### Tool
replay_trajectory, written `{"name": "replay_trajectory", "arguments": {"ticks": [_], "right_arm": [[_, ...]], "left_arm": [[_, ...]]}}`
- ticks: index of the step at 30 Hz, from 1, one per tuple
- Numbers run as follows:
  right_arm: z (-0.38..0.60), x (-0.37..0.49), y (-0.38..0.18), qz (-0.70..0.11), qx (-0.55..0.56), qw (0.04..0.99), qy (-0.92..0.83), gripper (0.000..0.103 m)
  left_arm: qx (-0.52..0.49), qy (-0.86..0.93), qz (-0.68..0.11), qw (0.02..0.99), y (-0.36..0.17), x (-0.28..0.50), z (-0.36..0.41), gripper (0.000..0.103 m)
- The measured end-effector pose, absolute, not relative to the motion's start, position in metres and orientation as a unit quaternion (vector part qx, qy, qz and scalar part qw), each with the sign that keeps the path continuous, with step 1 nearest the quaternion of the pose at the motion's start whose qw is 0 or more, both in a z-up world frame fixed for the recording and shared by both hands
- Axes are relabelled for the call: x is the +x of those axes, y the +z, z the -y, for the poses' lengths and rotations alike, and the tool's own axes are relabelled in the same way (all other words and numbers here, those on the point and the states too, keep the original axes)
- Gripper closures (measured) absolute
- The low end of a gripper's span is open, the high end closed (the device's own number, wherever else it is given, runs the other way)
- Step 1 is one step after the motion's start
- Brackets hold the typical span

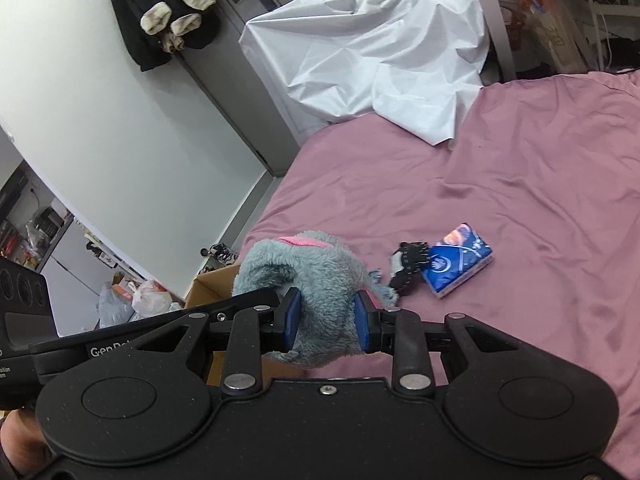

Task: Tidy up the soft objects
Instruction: 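Carry the grey plush with the right tool over the box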

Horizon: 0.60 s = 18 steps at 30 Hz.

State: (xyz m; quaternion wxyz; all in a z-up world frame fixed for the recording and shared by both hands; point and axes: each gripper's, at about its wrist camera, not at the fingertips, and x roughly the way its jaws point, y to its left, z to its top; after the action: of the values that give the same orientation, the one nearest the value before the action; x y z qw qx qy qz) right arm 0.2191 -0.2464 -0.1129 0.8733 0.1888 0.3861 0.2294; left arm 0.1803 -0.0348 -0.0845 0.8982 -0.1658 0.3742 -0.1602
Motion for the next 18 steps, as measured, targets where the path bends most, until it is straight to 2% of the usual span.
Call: {"name": "replay_trajectory", "arguments": {"ticks": [18], "right_arm": [[0.170, 0.202, -0.097, -0.380, 0.151, 0.870, 0.276, 0.075]], "left_arm": [[-0.197, -0.122, -0.341, 0.911, -0.077, 0.140, -0.042, 0.077]]}}
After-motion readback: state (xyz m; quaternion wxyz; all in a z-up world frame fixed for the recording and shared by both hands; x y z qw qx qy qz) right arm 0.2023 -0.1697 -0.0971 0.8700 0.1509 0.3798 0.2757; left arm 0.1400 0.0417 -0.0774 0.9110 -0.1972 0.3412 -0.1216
